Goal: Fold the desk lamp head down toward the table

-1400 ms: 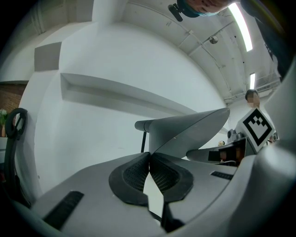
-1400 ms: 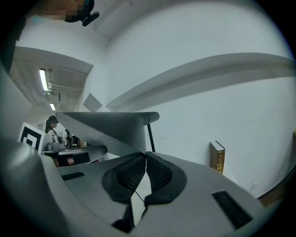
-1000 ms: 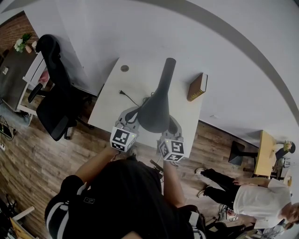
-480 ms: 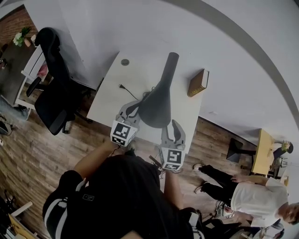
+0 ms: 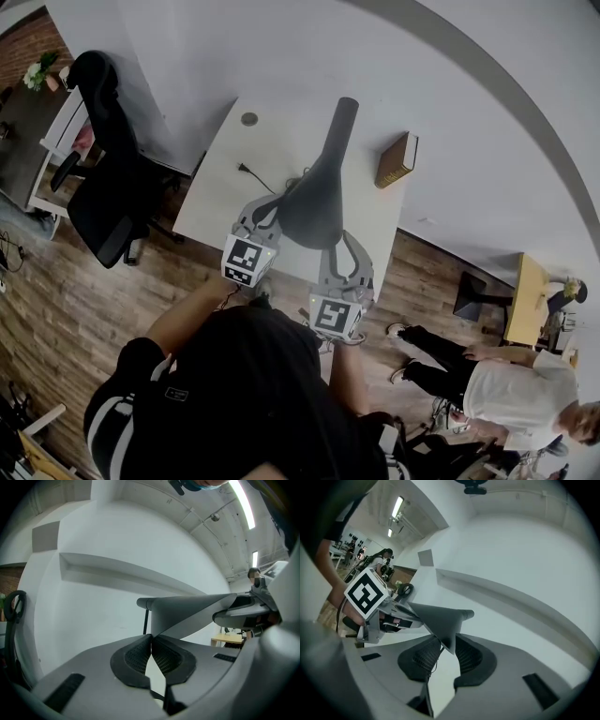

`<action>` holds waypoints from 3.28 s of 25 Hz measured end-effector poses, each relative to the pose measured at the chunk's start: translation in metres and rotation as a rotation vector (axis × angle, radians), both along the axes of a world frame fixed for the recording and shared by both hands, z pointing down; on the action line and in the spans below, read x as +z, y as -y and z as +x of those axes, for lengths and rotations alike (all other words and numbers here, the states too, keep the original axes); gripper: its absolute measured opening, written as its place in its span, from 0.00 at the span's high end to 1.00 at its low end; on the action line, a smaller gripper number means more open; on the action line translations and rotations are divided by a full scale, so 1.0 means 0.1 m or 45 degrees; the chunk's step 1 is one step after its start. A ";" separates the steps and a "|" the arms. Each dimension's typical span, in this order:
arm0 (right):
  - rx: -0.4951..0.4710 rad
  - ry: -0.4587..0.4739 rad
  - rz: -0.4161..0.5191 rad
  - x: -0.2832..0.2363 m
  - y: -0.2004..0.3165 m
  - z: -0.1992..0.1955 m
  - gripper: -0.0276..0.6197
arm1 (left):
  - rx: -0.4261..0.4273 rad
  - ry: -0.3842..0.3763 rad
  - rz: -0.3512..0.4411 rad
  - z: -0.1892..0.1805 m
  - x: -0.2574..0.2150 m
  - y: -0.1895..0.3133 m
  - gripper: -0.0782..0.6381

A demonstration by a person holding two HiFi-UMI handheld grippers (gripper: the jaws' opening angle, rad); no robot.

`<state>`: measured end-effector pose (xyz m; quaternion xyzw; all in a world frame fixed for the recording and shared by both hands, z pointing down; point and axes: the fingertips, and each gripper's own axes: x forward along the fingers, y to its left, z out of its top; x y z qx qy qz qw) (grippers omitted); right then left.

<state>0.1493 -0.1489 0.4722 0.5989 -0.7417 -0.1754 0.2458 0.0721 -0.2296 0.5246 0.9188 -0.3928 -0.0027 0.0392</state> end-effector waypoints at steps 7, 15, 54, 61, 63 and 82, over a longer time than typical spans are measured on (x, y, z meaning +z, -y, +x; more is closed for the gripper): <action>0.023 -0.025 -0.017 0.04 -0.01 0.02 0.83 | 0.002 0.015 0.011 0.02 0.01 0.00 0.85; 0.024 -0.036 -0.017 0.03 -0.01 0.00 0.84 | 0.041 0.272 0.154 -0.07 0.08 -0.18 0.76; 0.045 -0.216 -0.004 0.51 0.11 0.03 0.82 | 0.169 0.727 0.626 0.08 0.02 -0.57 0.73; 0.040 -0.299 0.012 0.67 0.18 0.07 0.81 | 0.144 0.783 0.674 0.12 0.19 -0.50 0.73; 0.041 -0.317 0.020 0.72 0.20 0.08 0.81 | 0.144 0.806 0.686 0.13 0.24 -0.48 0.73; 0.045 -0.437 0.034 1.05 0.40 0.13 0.78 | 0.070 0.930 0.822 0.18 0.57 -0.28 0.72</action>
